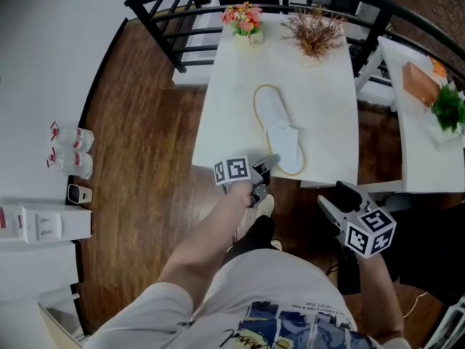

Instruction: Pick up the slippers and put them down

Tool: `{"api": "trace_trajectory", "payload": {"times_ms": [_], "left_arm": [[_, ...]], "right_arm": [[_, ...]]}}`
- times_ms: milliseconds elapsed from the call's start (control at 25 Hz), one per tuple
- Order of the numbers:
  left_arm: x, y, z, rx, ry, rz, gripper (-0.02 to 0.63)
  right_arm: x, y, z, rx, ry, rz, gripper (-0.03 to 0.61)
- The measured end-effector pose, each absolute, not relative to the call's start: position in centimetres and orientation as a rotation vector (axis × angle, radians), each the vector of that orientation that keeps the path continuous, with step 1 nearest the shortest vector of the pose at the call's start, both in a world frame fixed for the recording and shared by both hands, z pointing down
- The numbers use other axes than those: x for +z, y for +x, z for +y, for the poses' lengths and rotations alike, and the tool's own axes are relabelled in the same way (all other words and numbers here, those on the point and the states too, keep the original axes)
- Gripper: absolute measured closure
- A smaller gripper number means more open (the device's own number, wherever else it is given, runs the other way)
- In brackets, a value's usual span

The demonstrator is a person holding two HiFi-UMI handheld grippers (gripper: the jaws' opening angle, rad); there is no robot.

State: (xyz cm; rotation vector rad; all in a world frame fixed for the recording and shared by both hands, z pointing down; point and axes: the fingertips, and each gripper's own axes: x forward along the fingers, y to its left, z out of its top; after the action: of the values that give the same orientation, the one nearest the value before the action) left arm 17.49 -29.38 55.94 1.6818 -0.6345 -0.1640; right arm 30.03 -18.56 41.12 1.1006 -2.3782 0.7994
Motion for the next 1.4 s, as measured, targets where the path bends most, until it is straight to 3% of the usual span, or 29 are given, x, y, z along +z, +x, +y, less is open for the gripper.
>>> {"api": "trace_trajectory", "payload": {"times_ms": [360,760,1080,1400], "left_arm": [[50.1,11.9,-23.4,-0.175,1.866,-0.747,0.586],[44.1,-3.8,-11.1,-0.309,1.872,-0.982,0.586],[47.0,-17.9,-6.7,-0.354,1.768,-1.126,0.586],[56.7,-29.8,-8.5,-0.271,1.701,-1.049,0.586]], "right_arm": [[40.0,30.0,-12.8,0.734,1.090,-2.420,0.319],[40.3,23.2,-4.0,0.676,0.882,-2.490,0.328],[41.9,13.6,-3.1,0.634,0.735,-2.461,0.328],[47.1,-1.5,-6.5,0.601,0.649,-2.378,0.333]]}}
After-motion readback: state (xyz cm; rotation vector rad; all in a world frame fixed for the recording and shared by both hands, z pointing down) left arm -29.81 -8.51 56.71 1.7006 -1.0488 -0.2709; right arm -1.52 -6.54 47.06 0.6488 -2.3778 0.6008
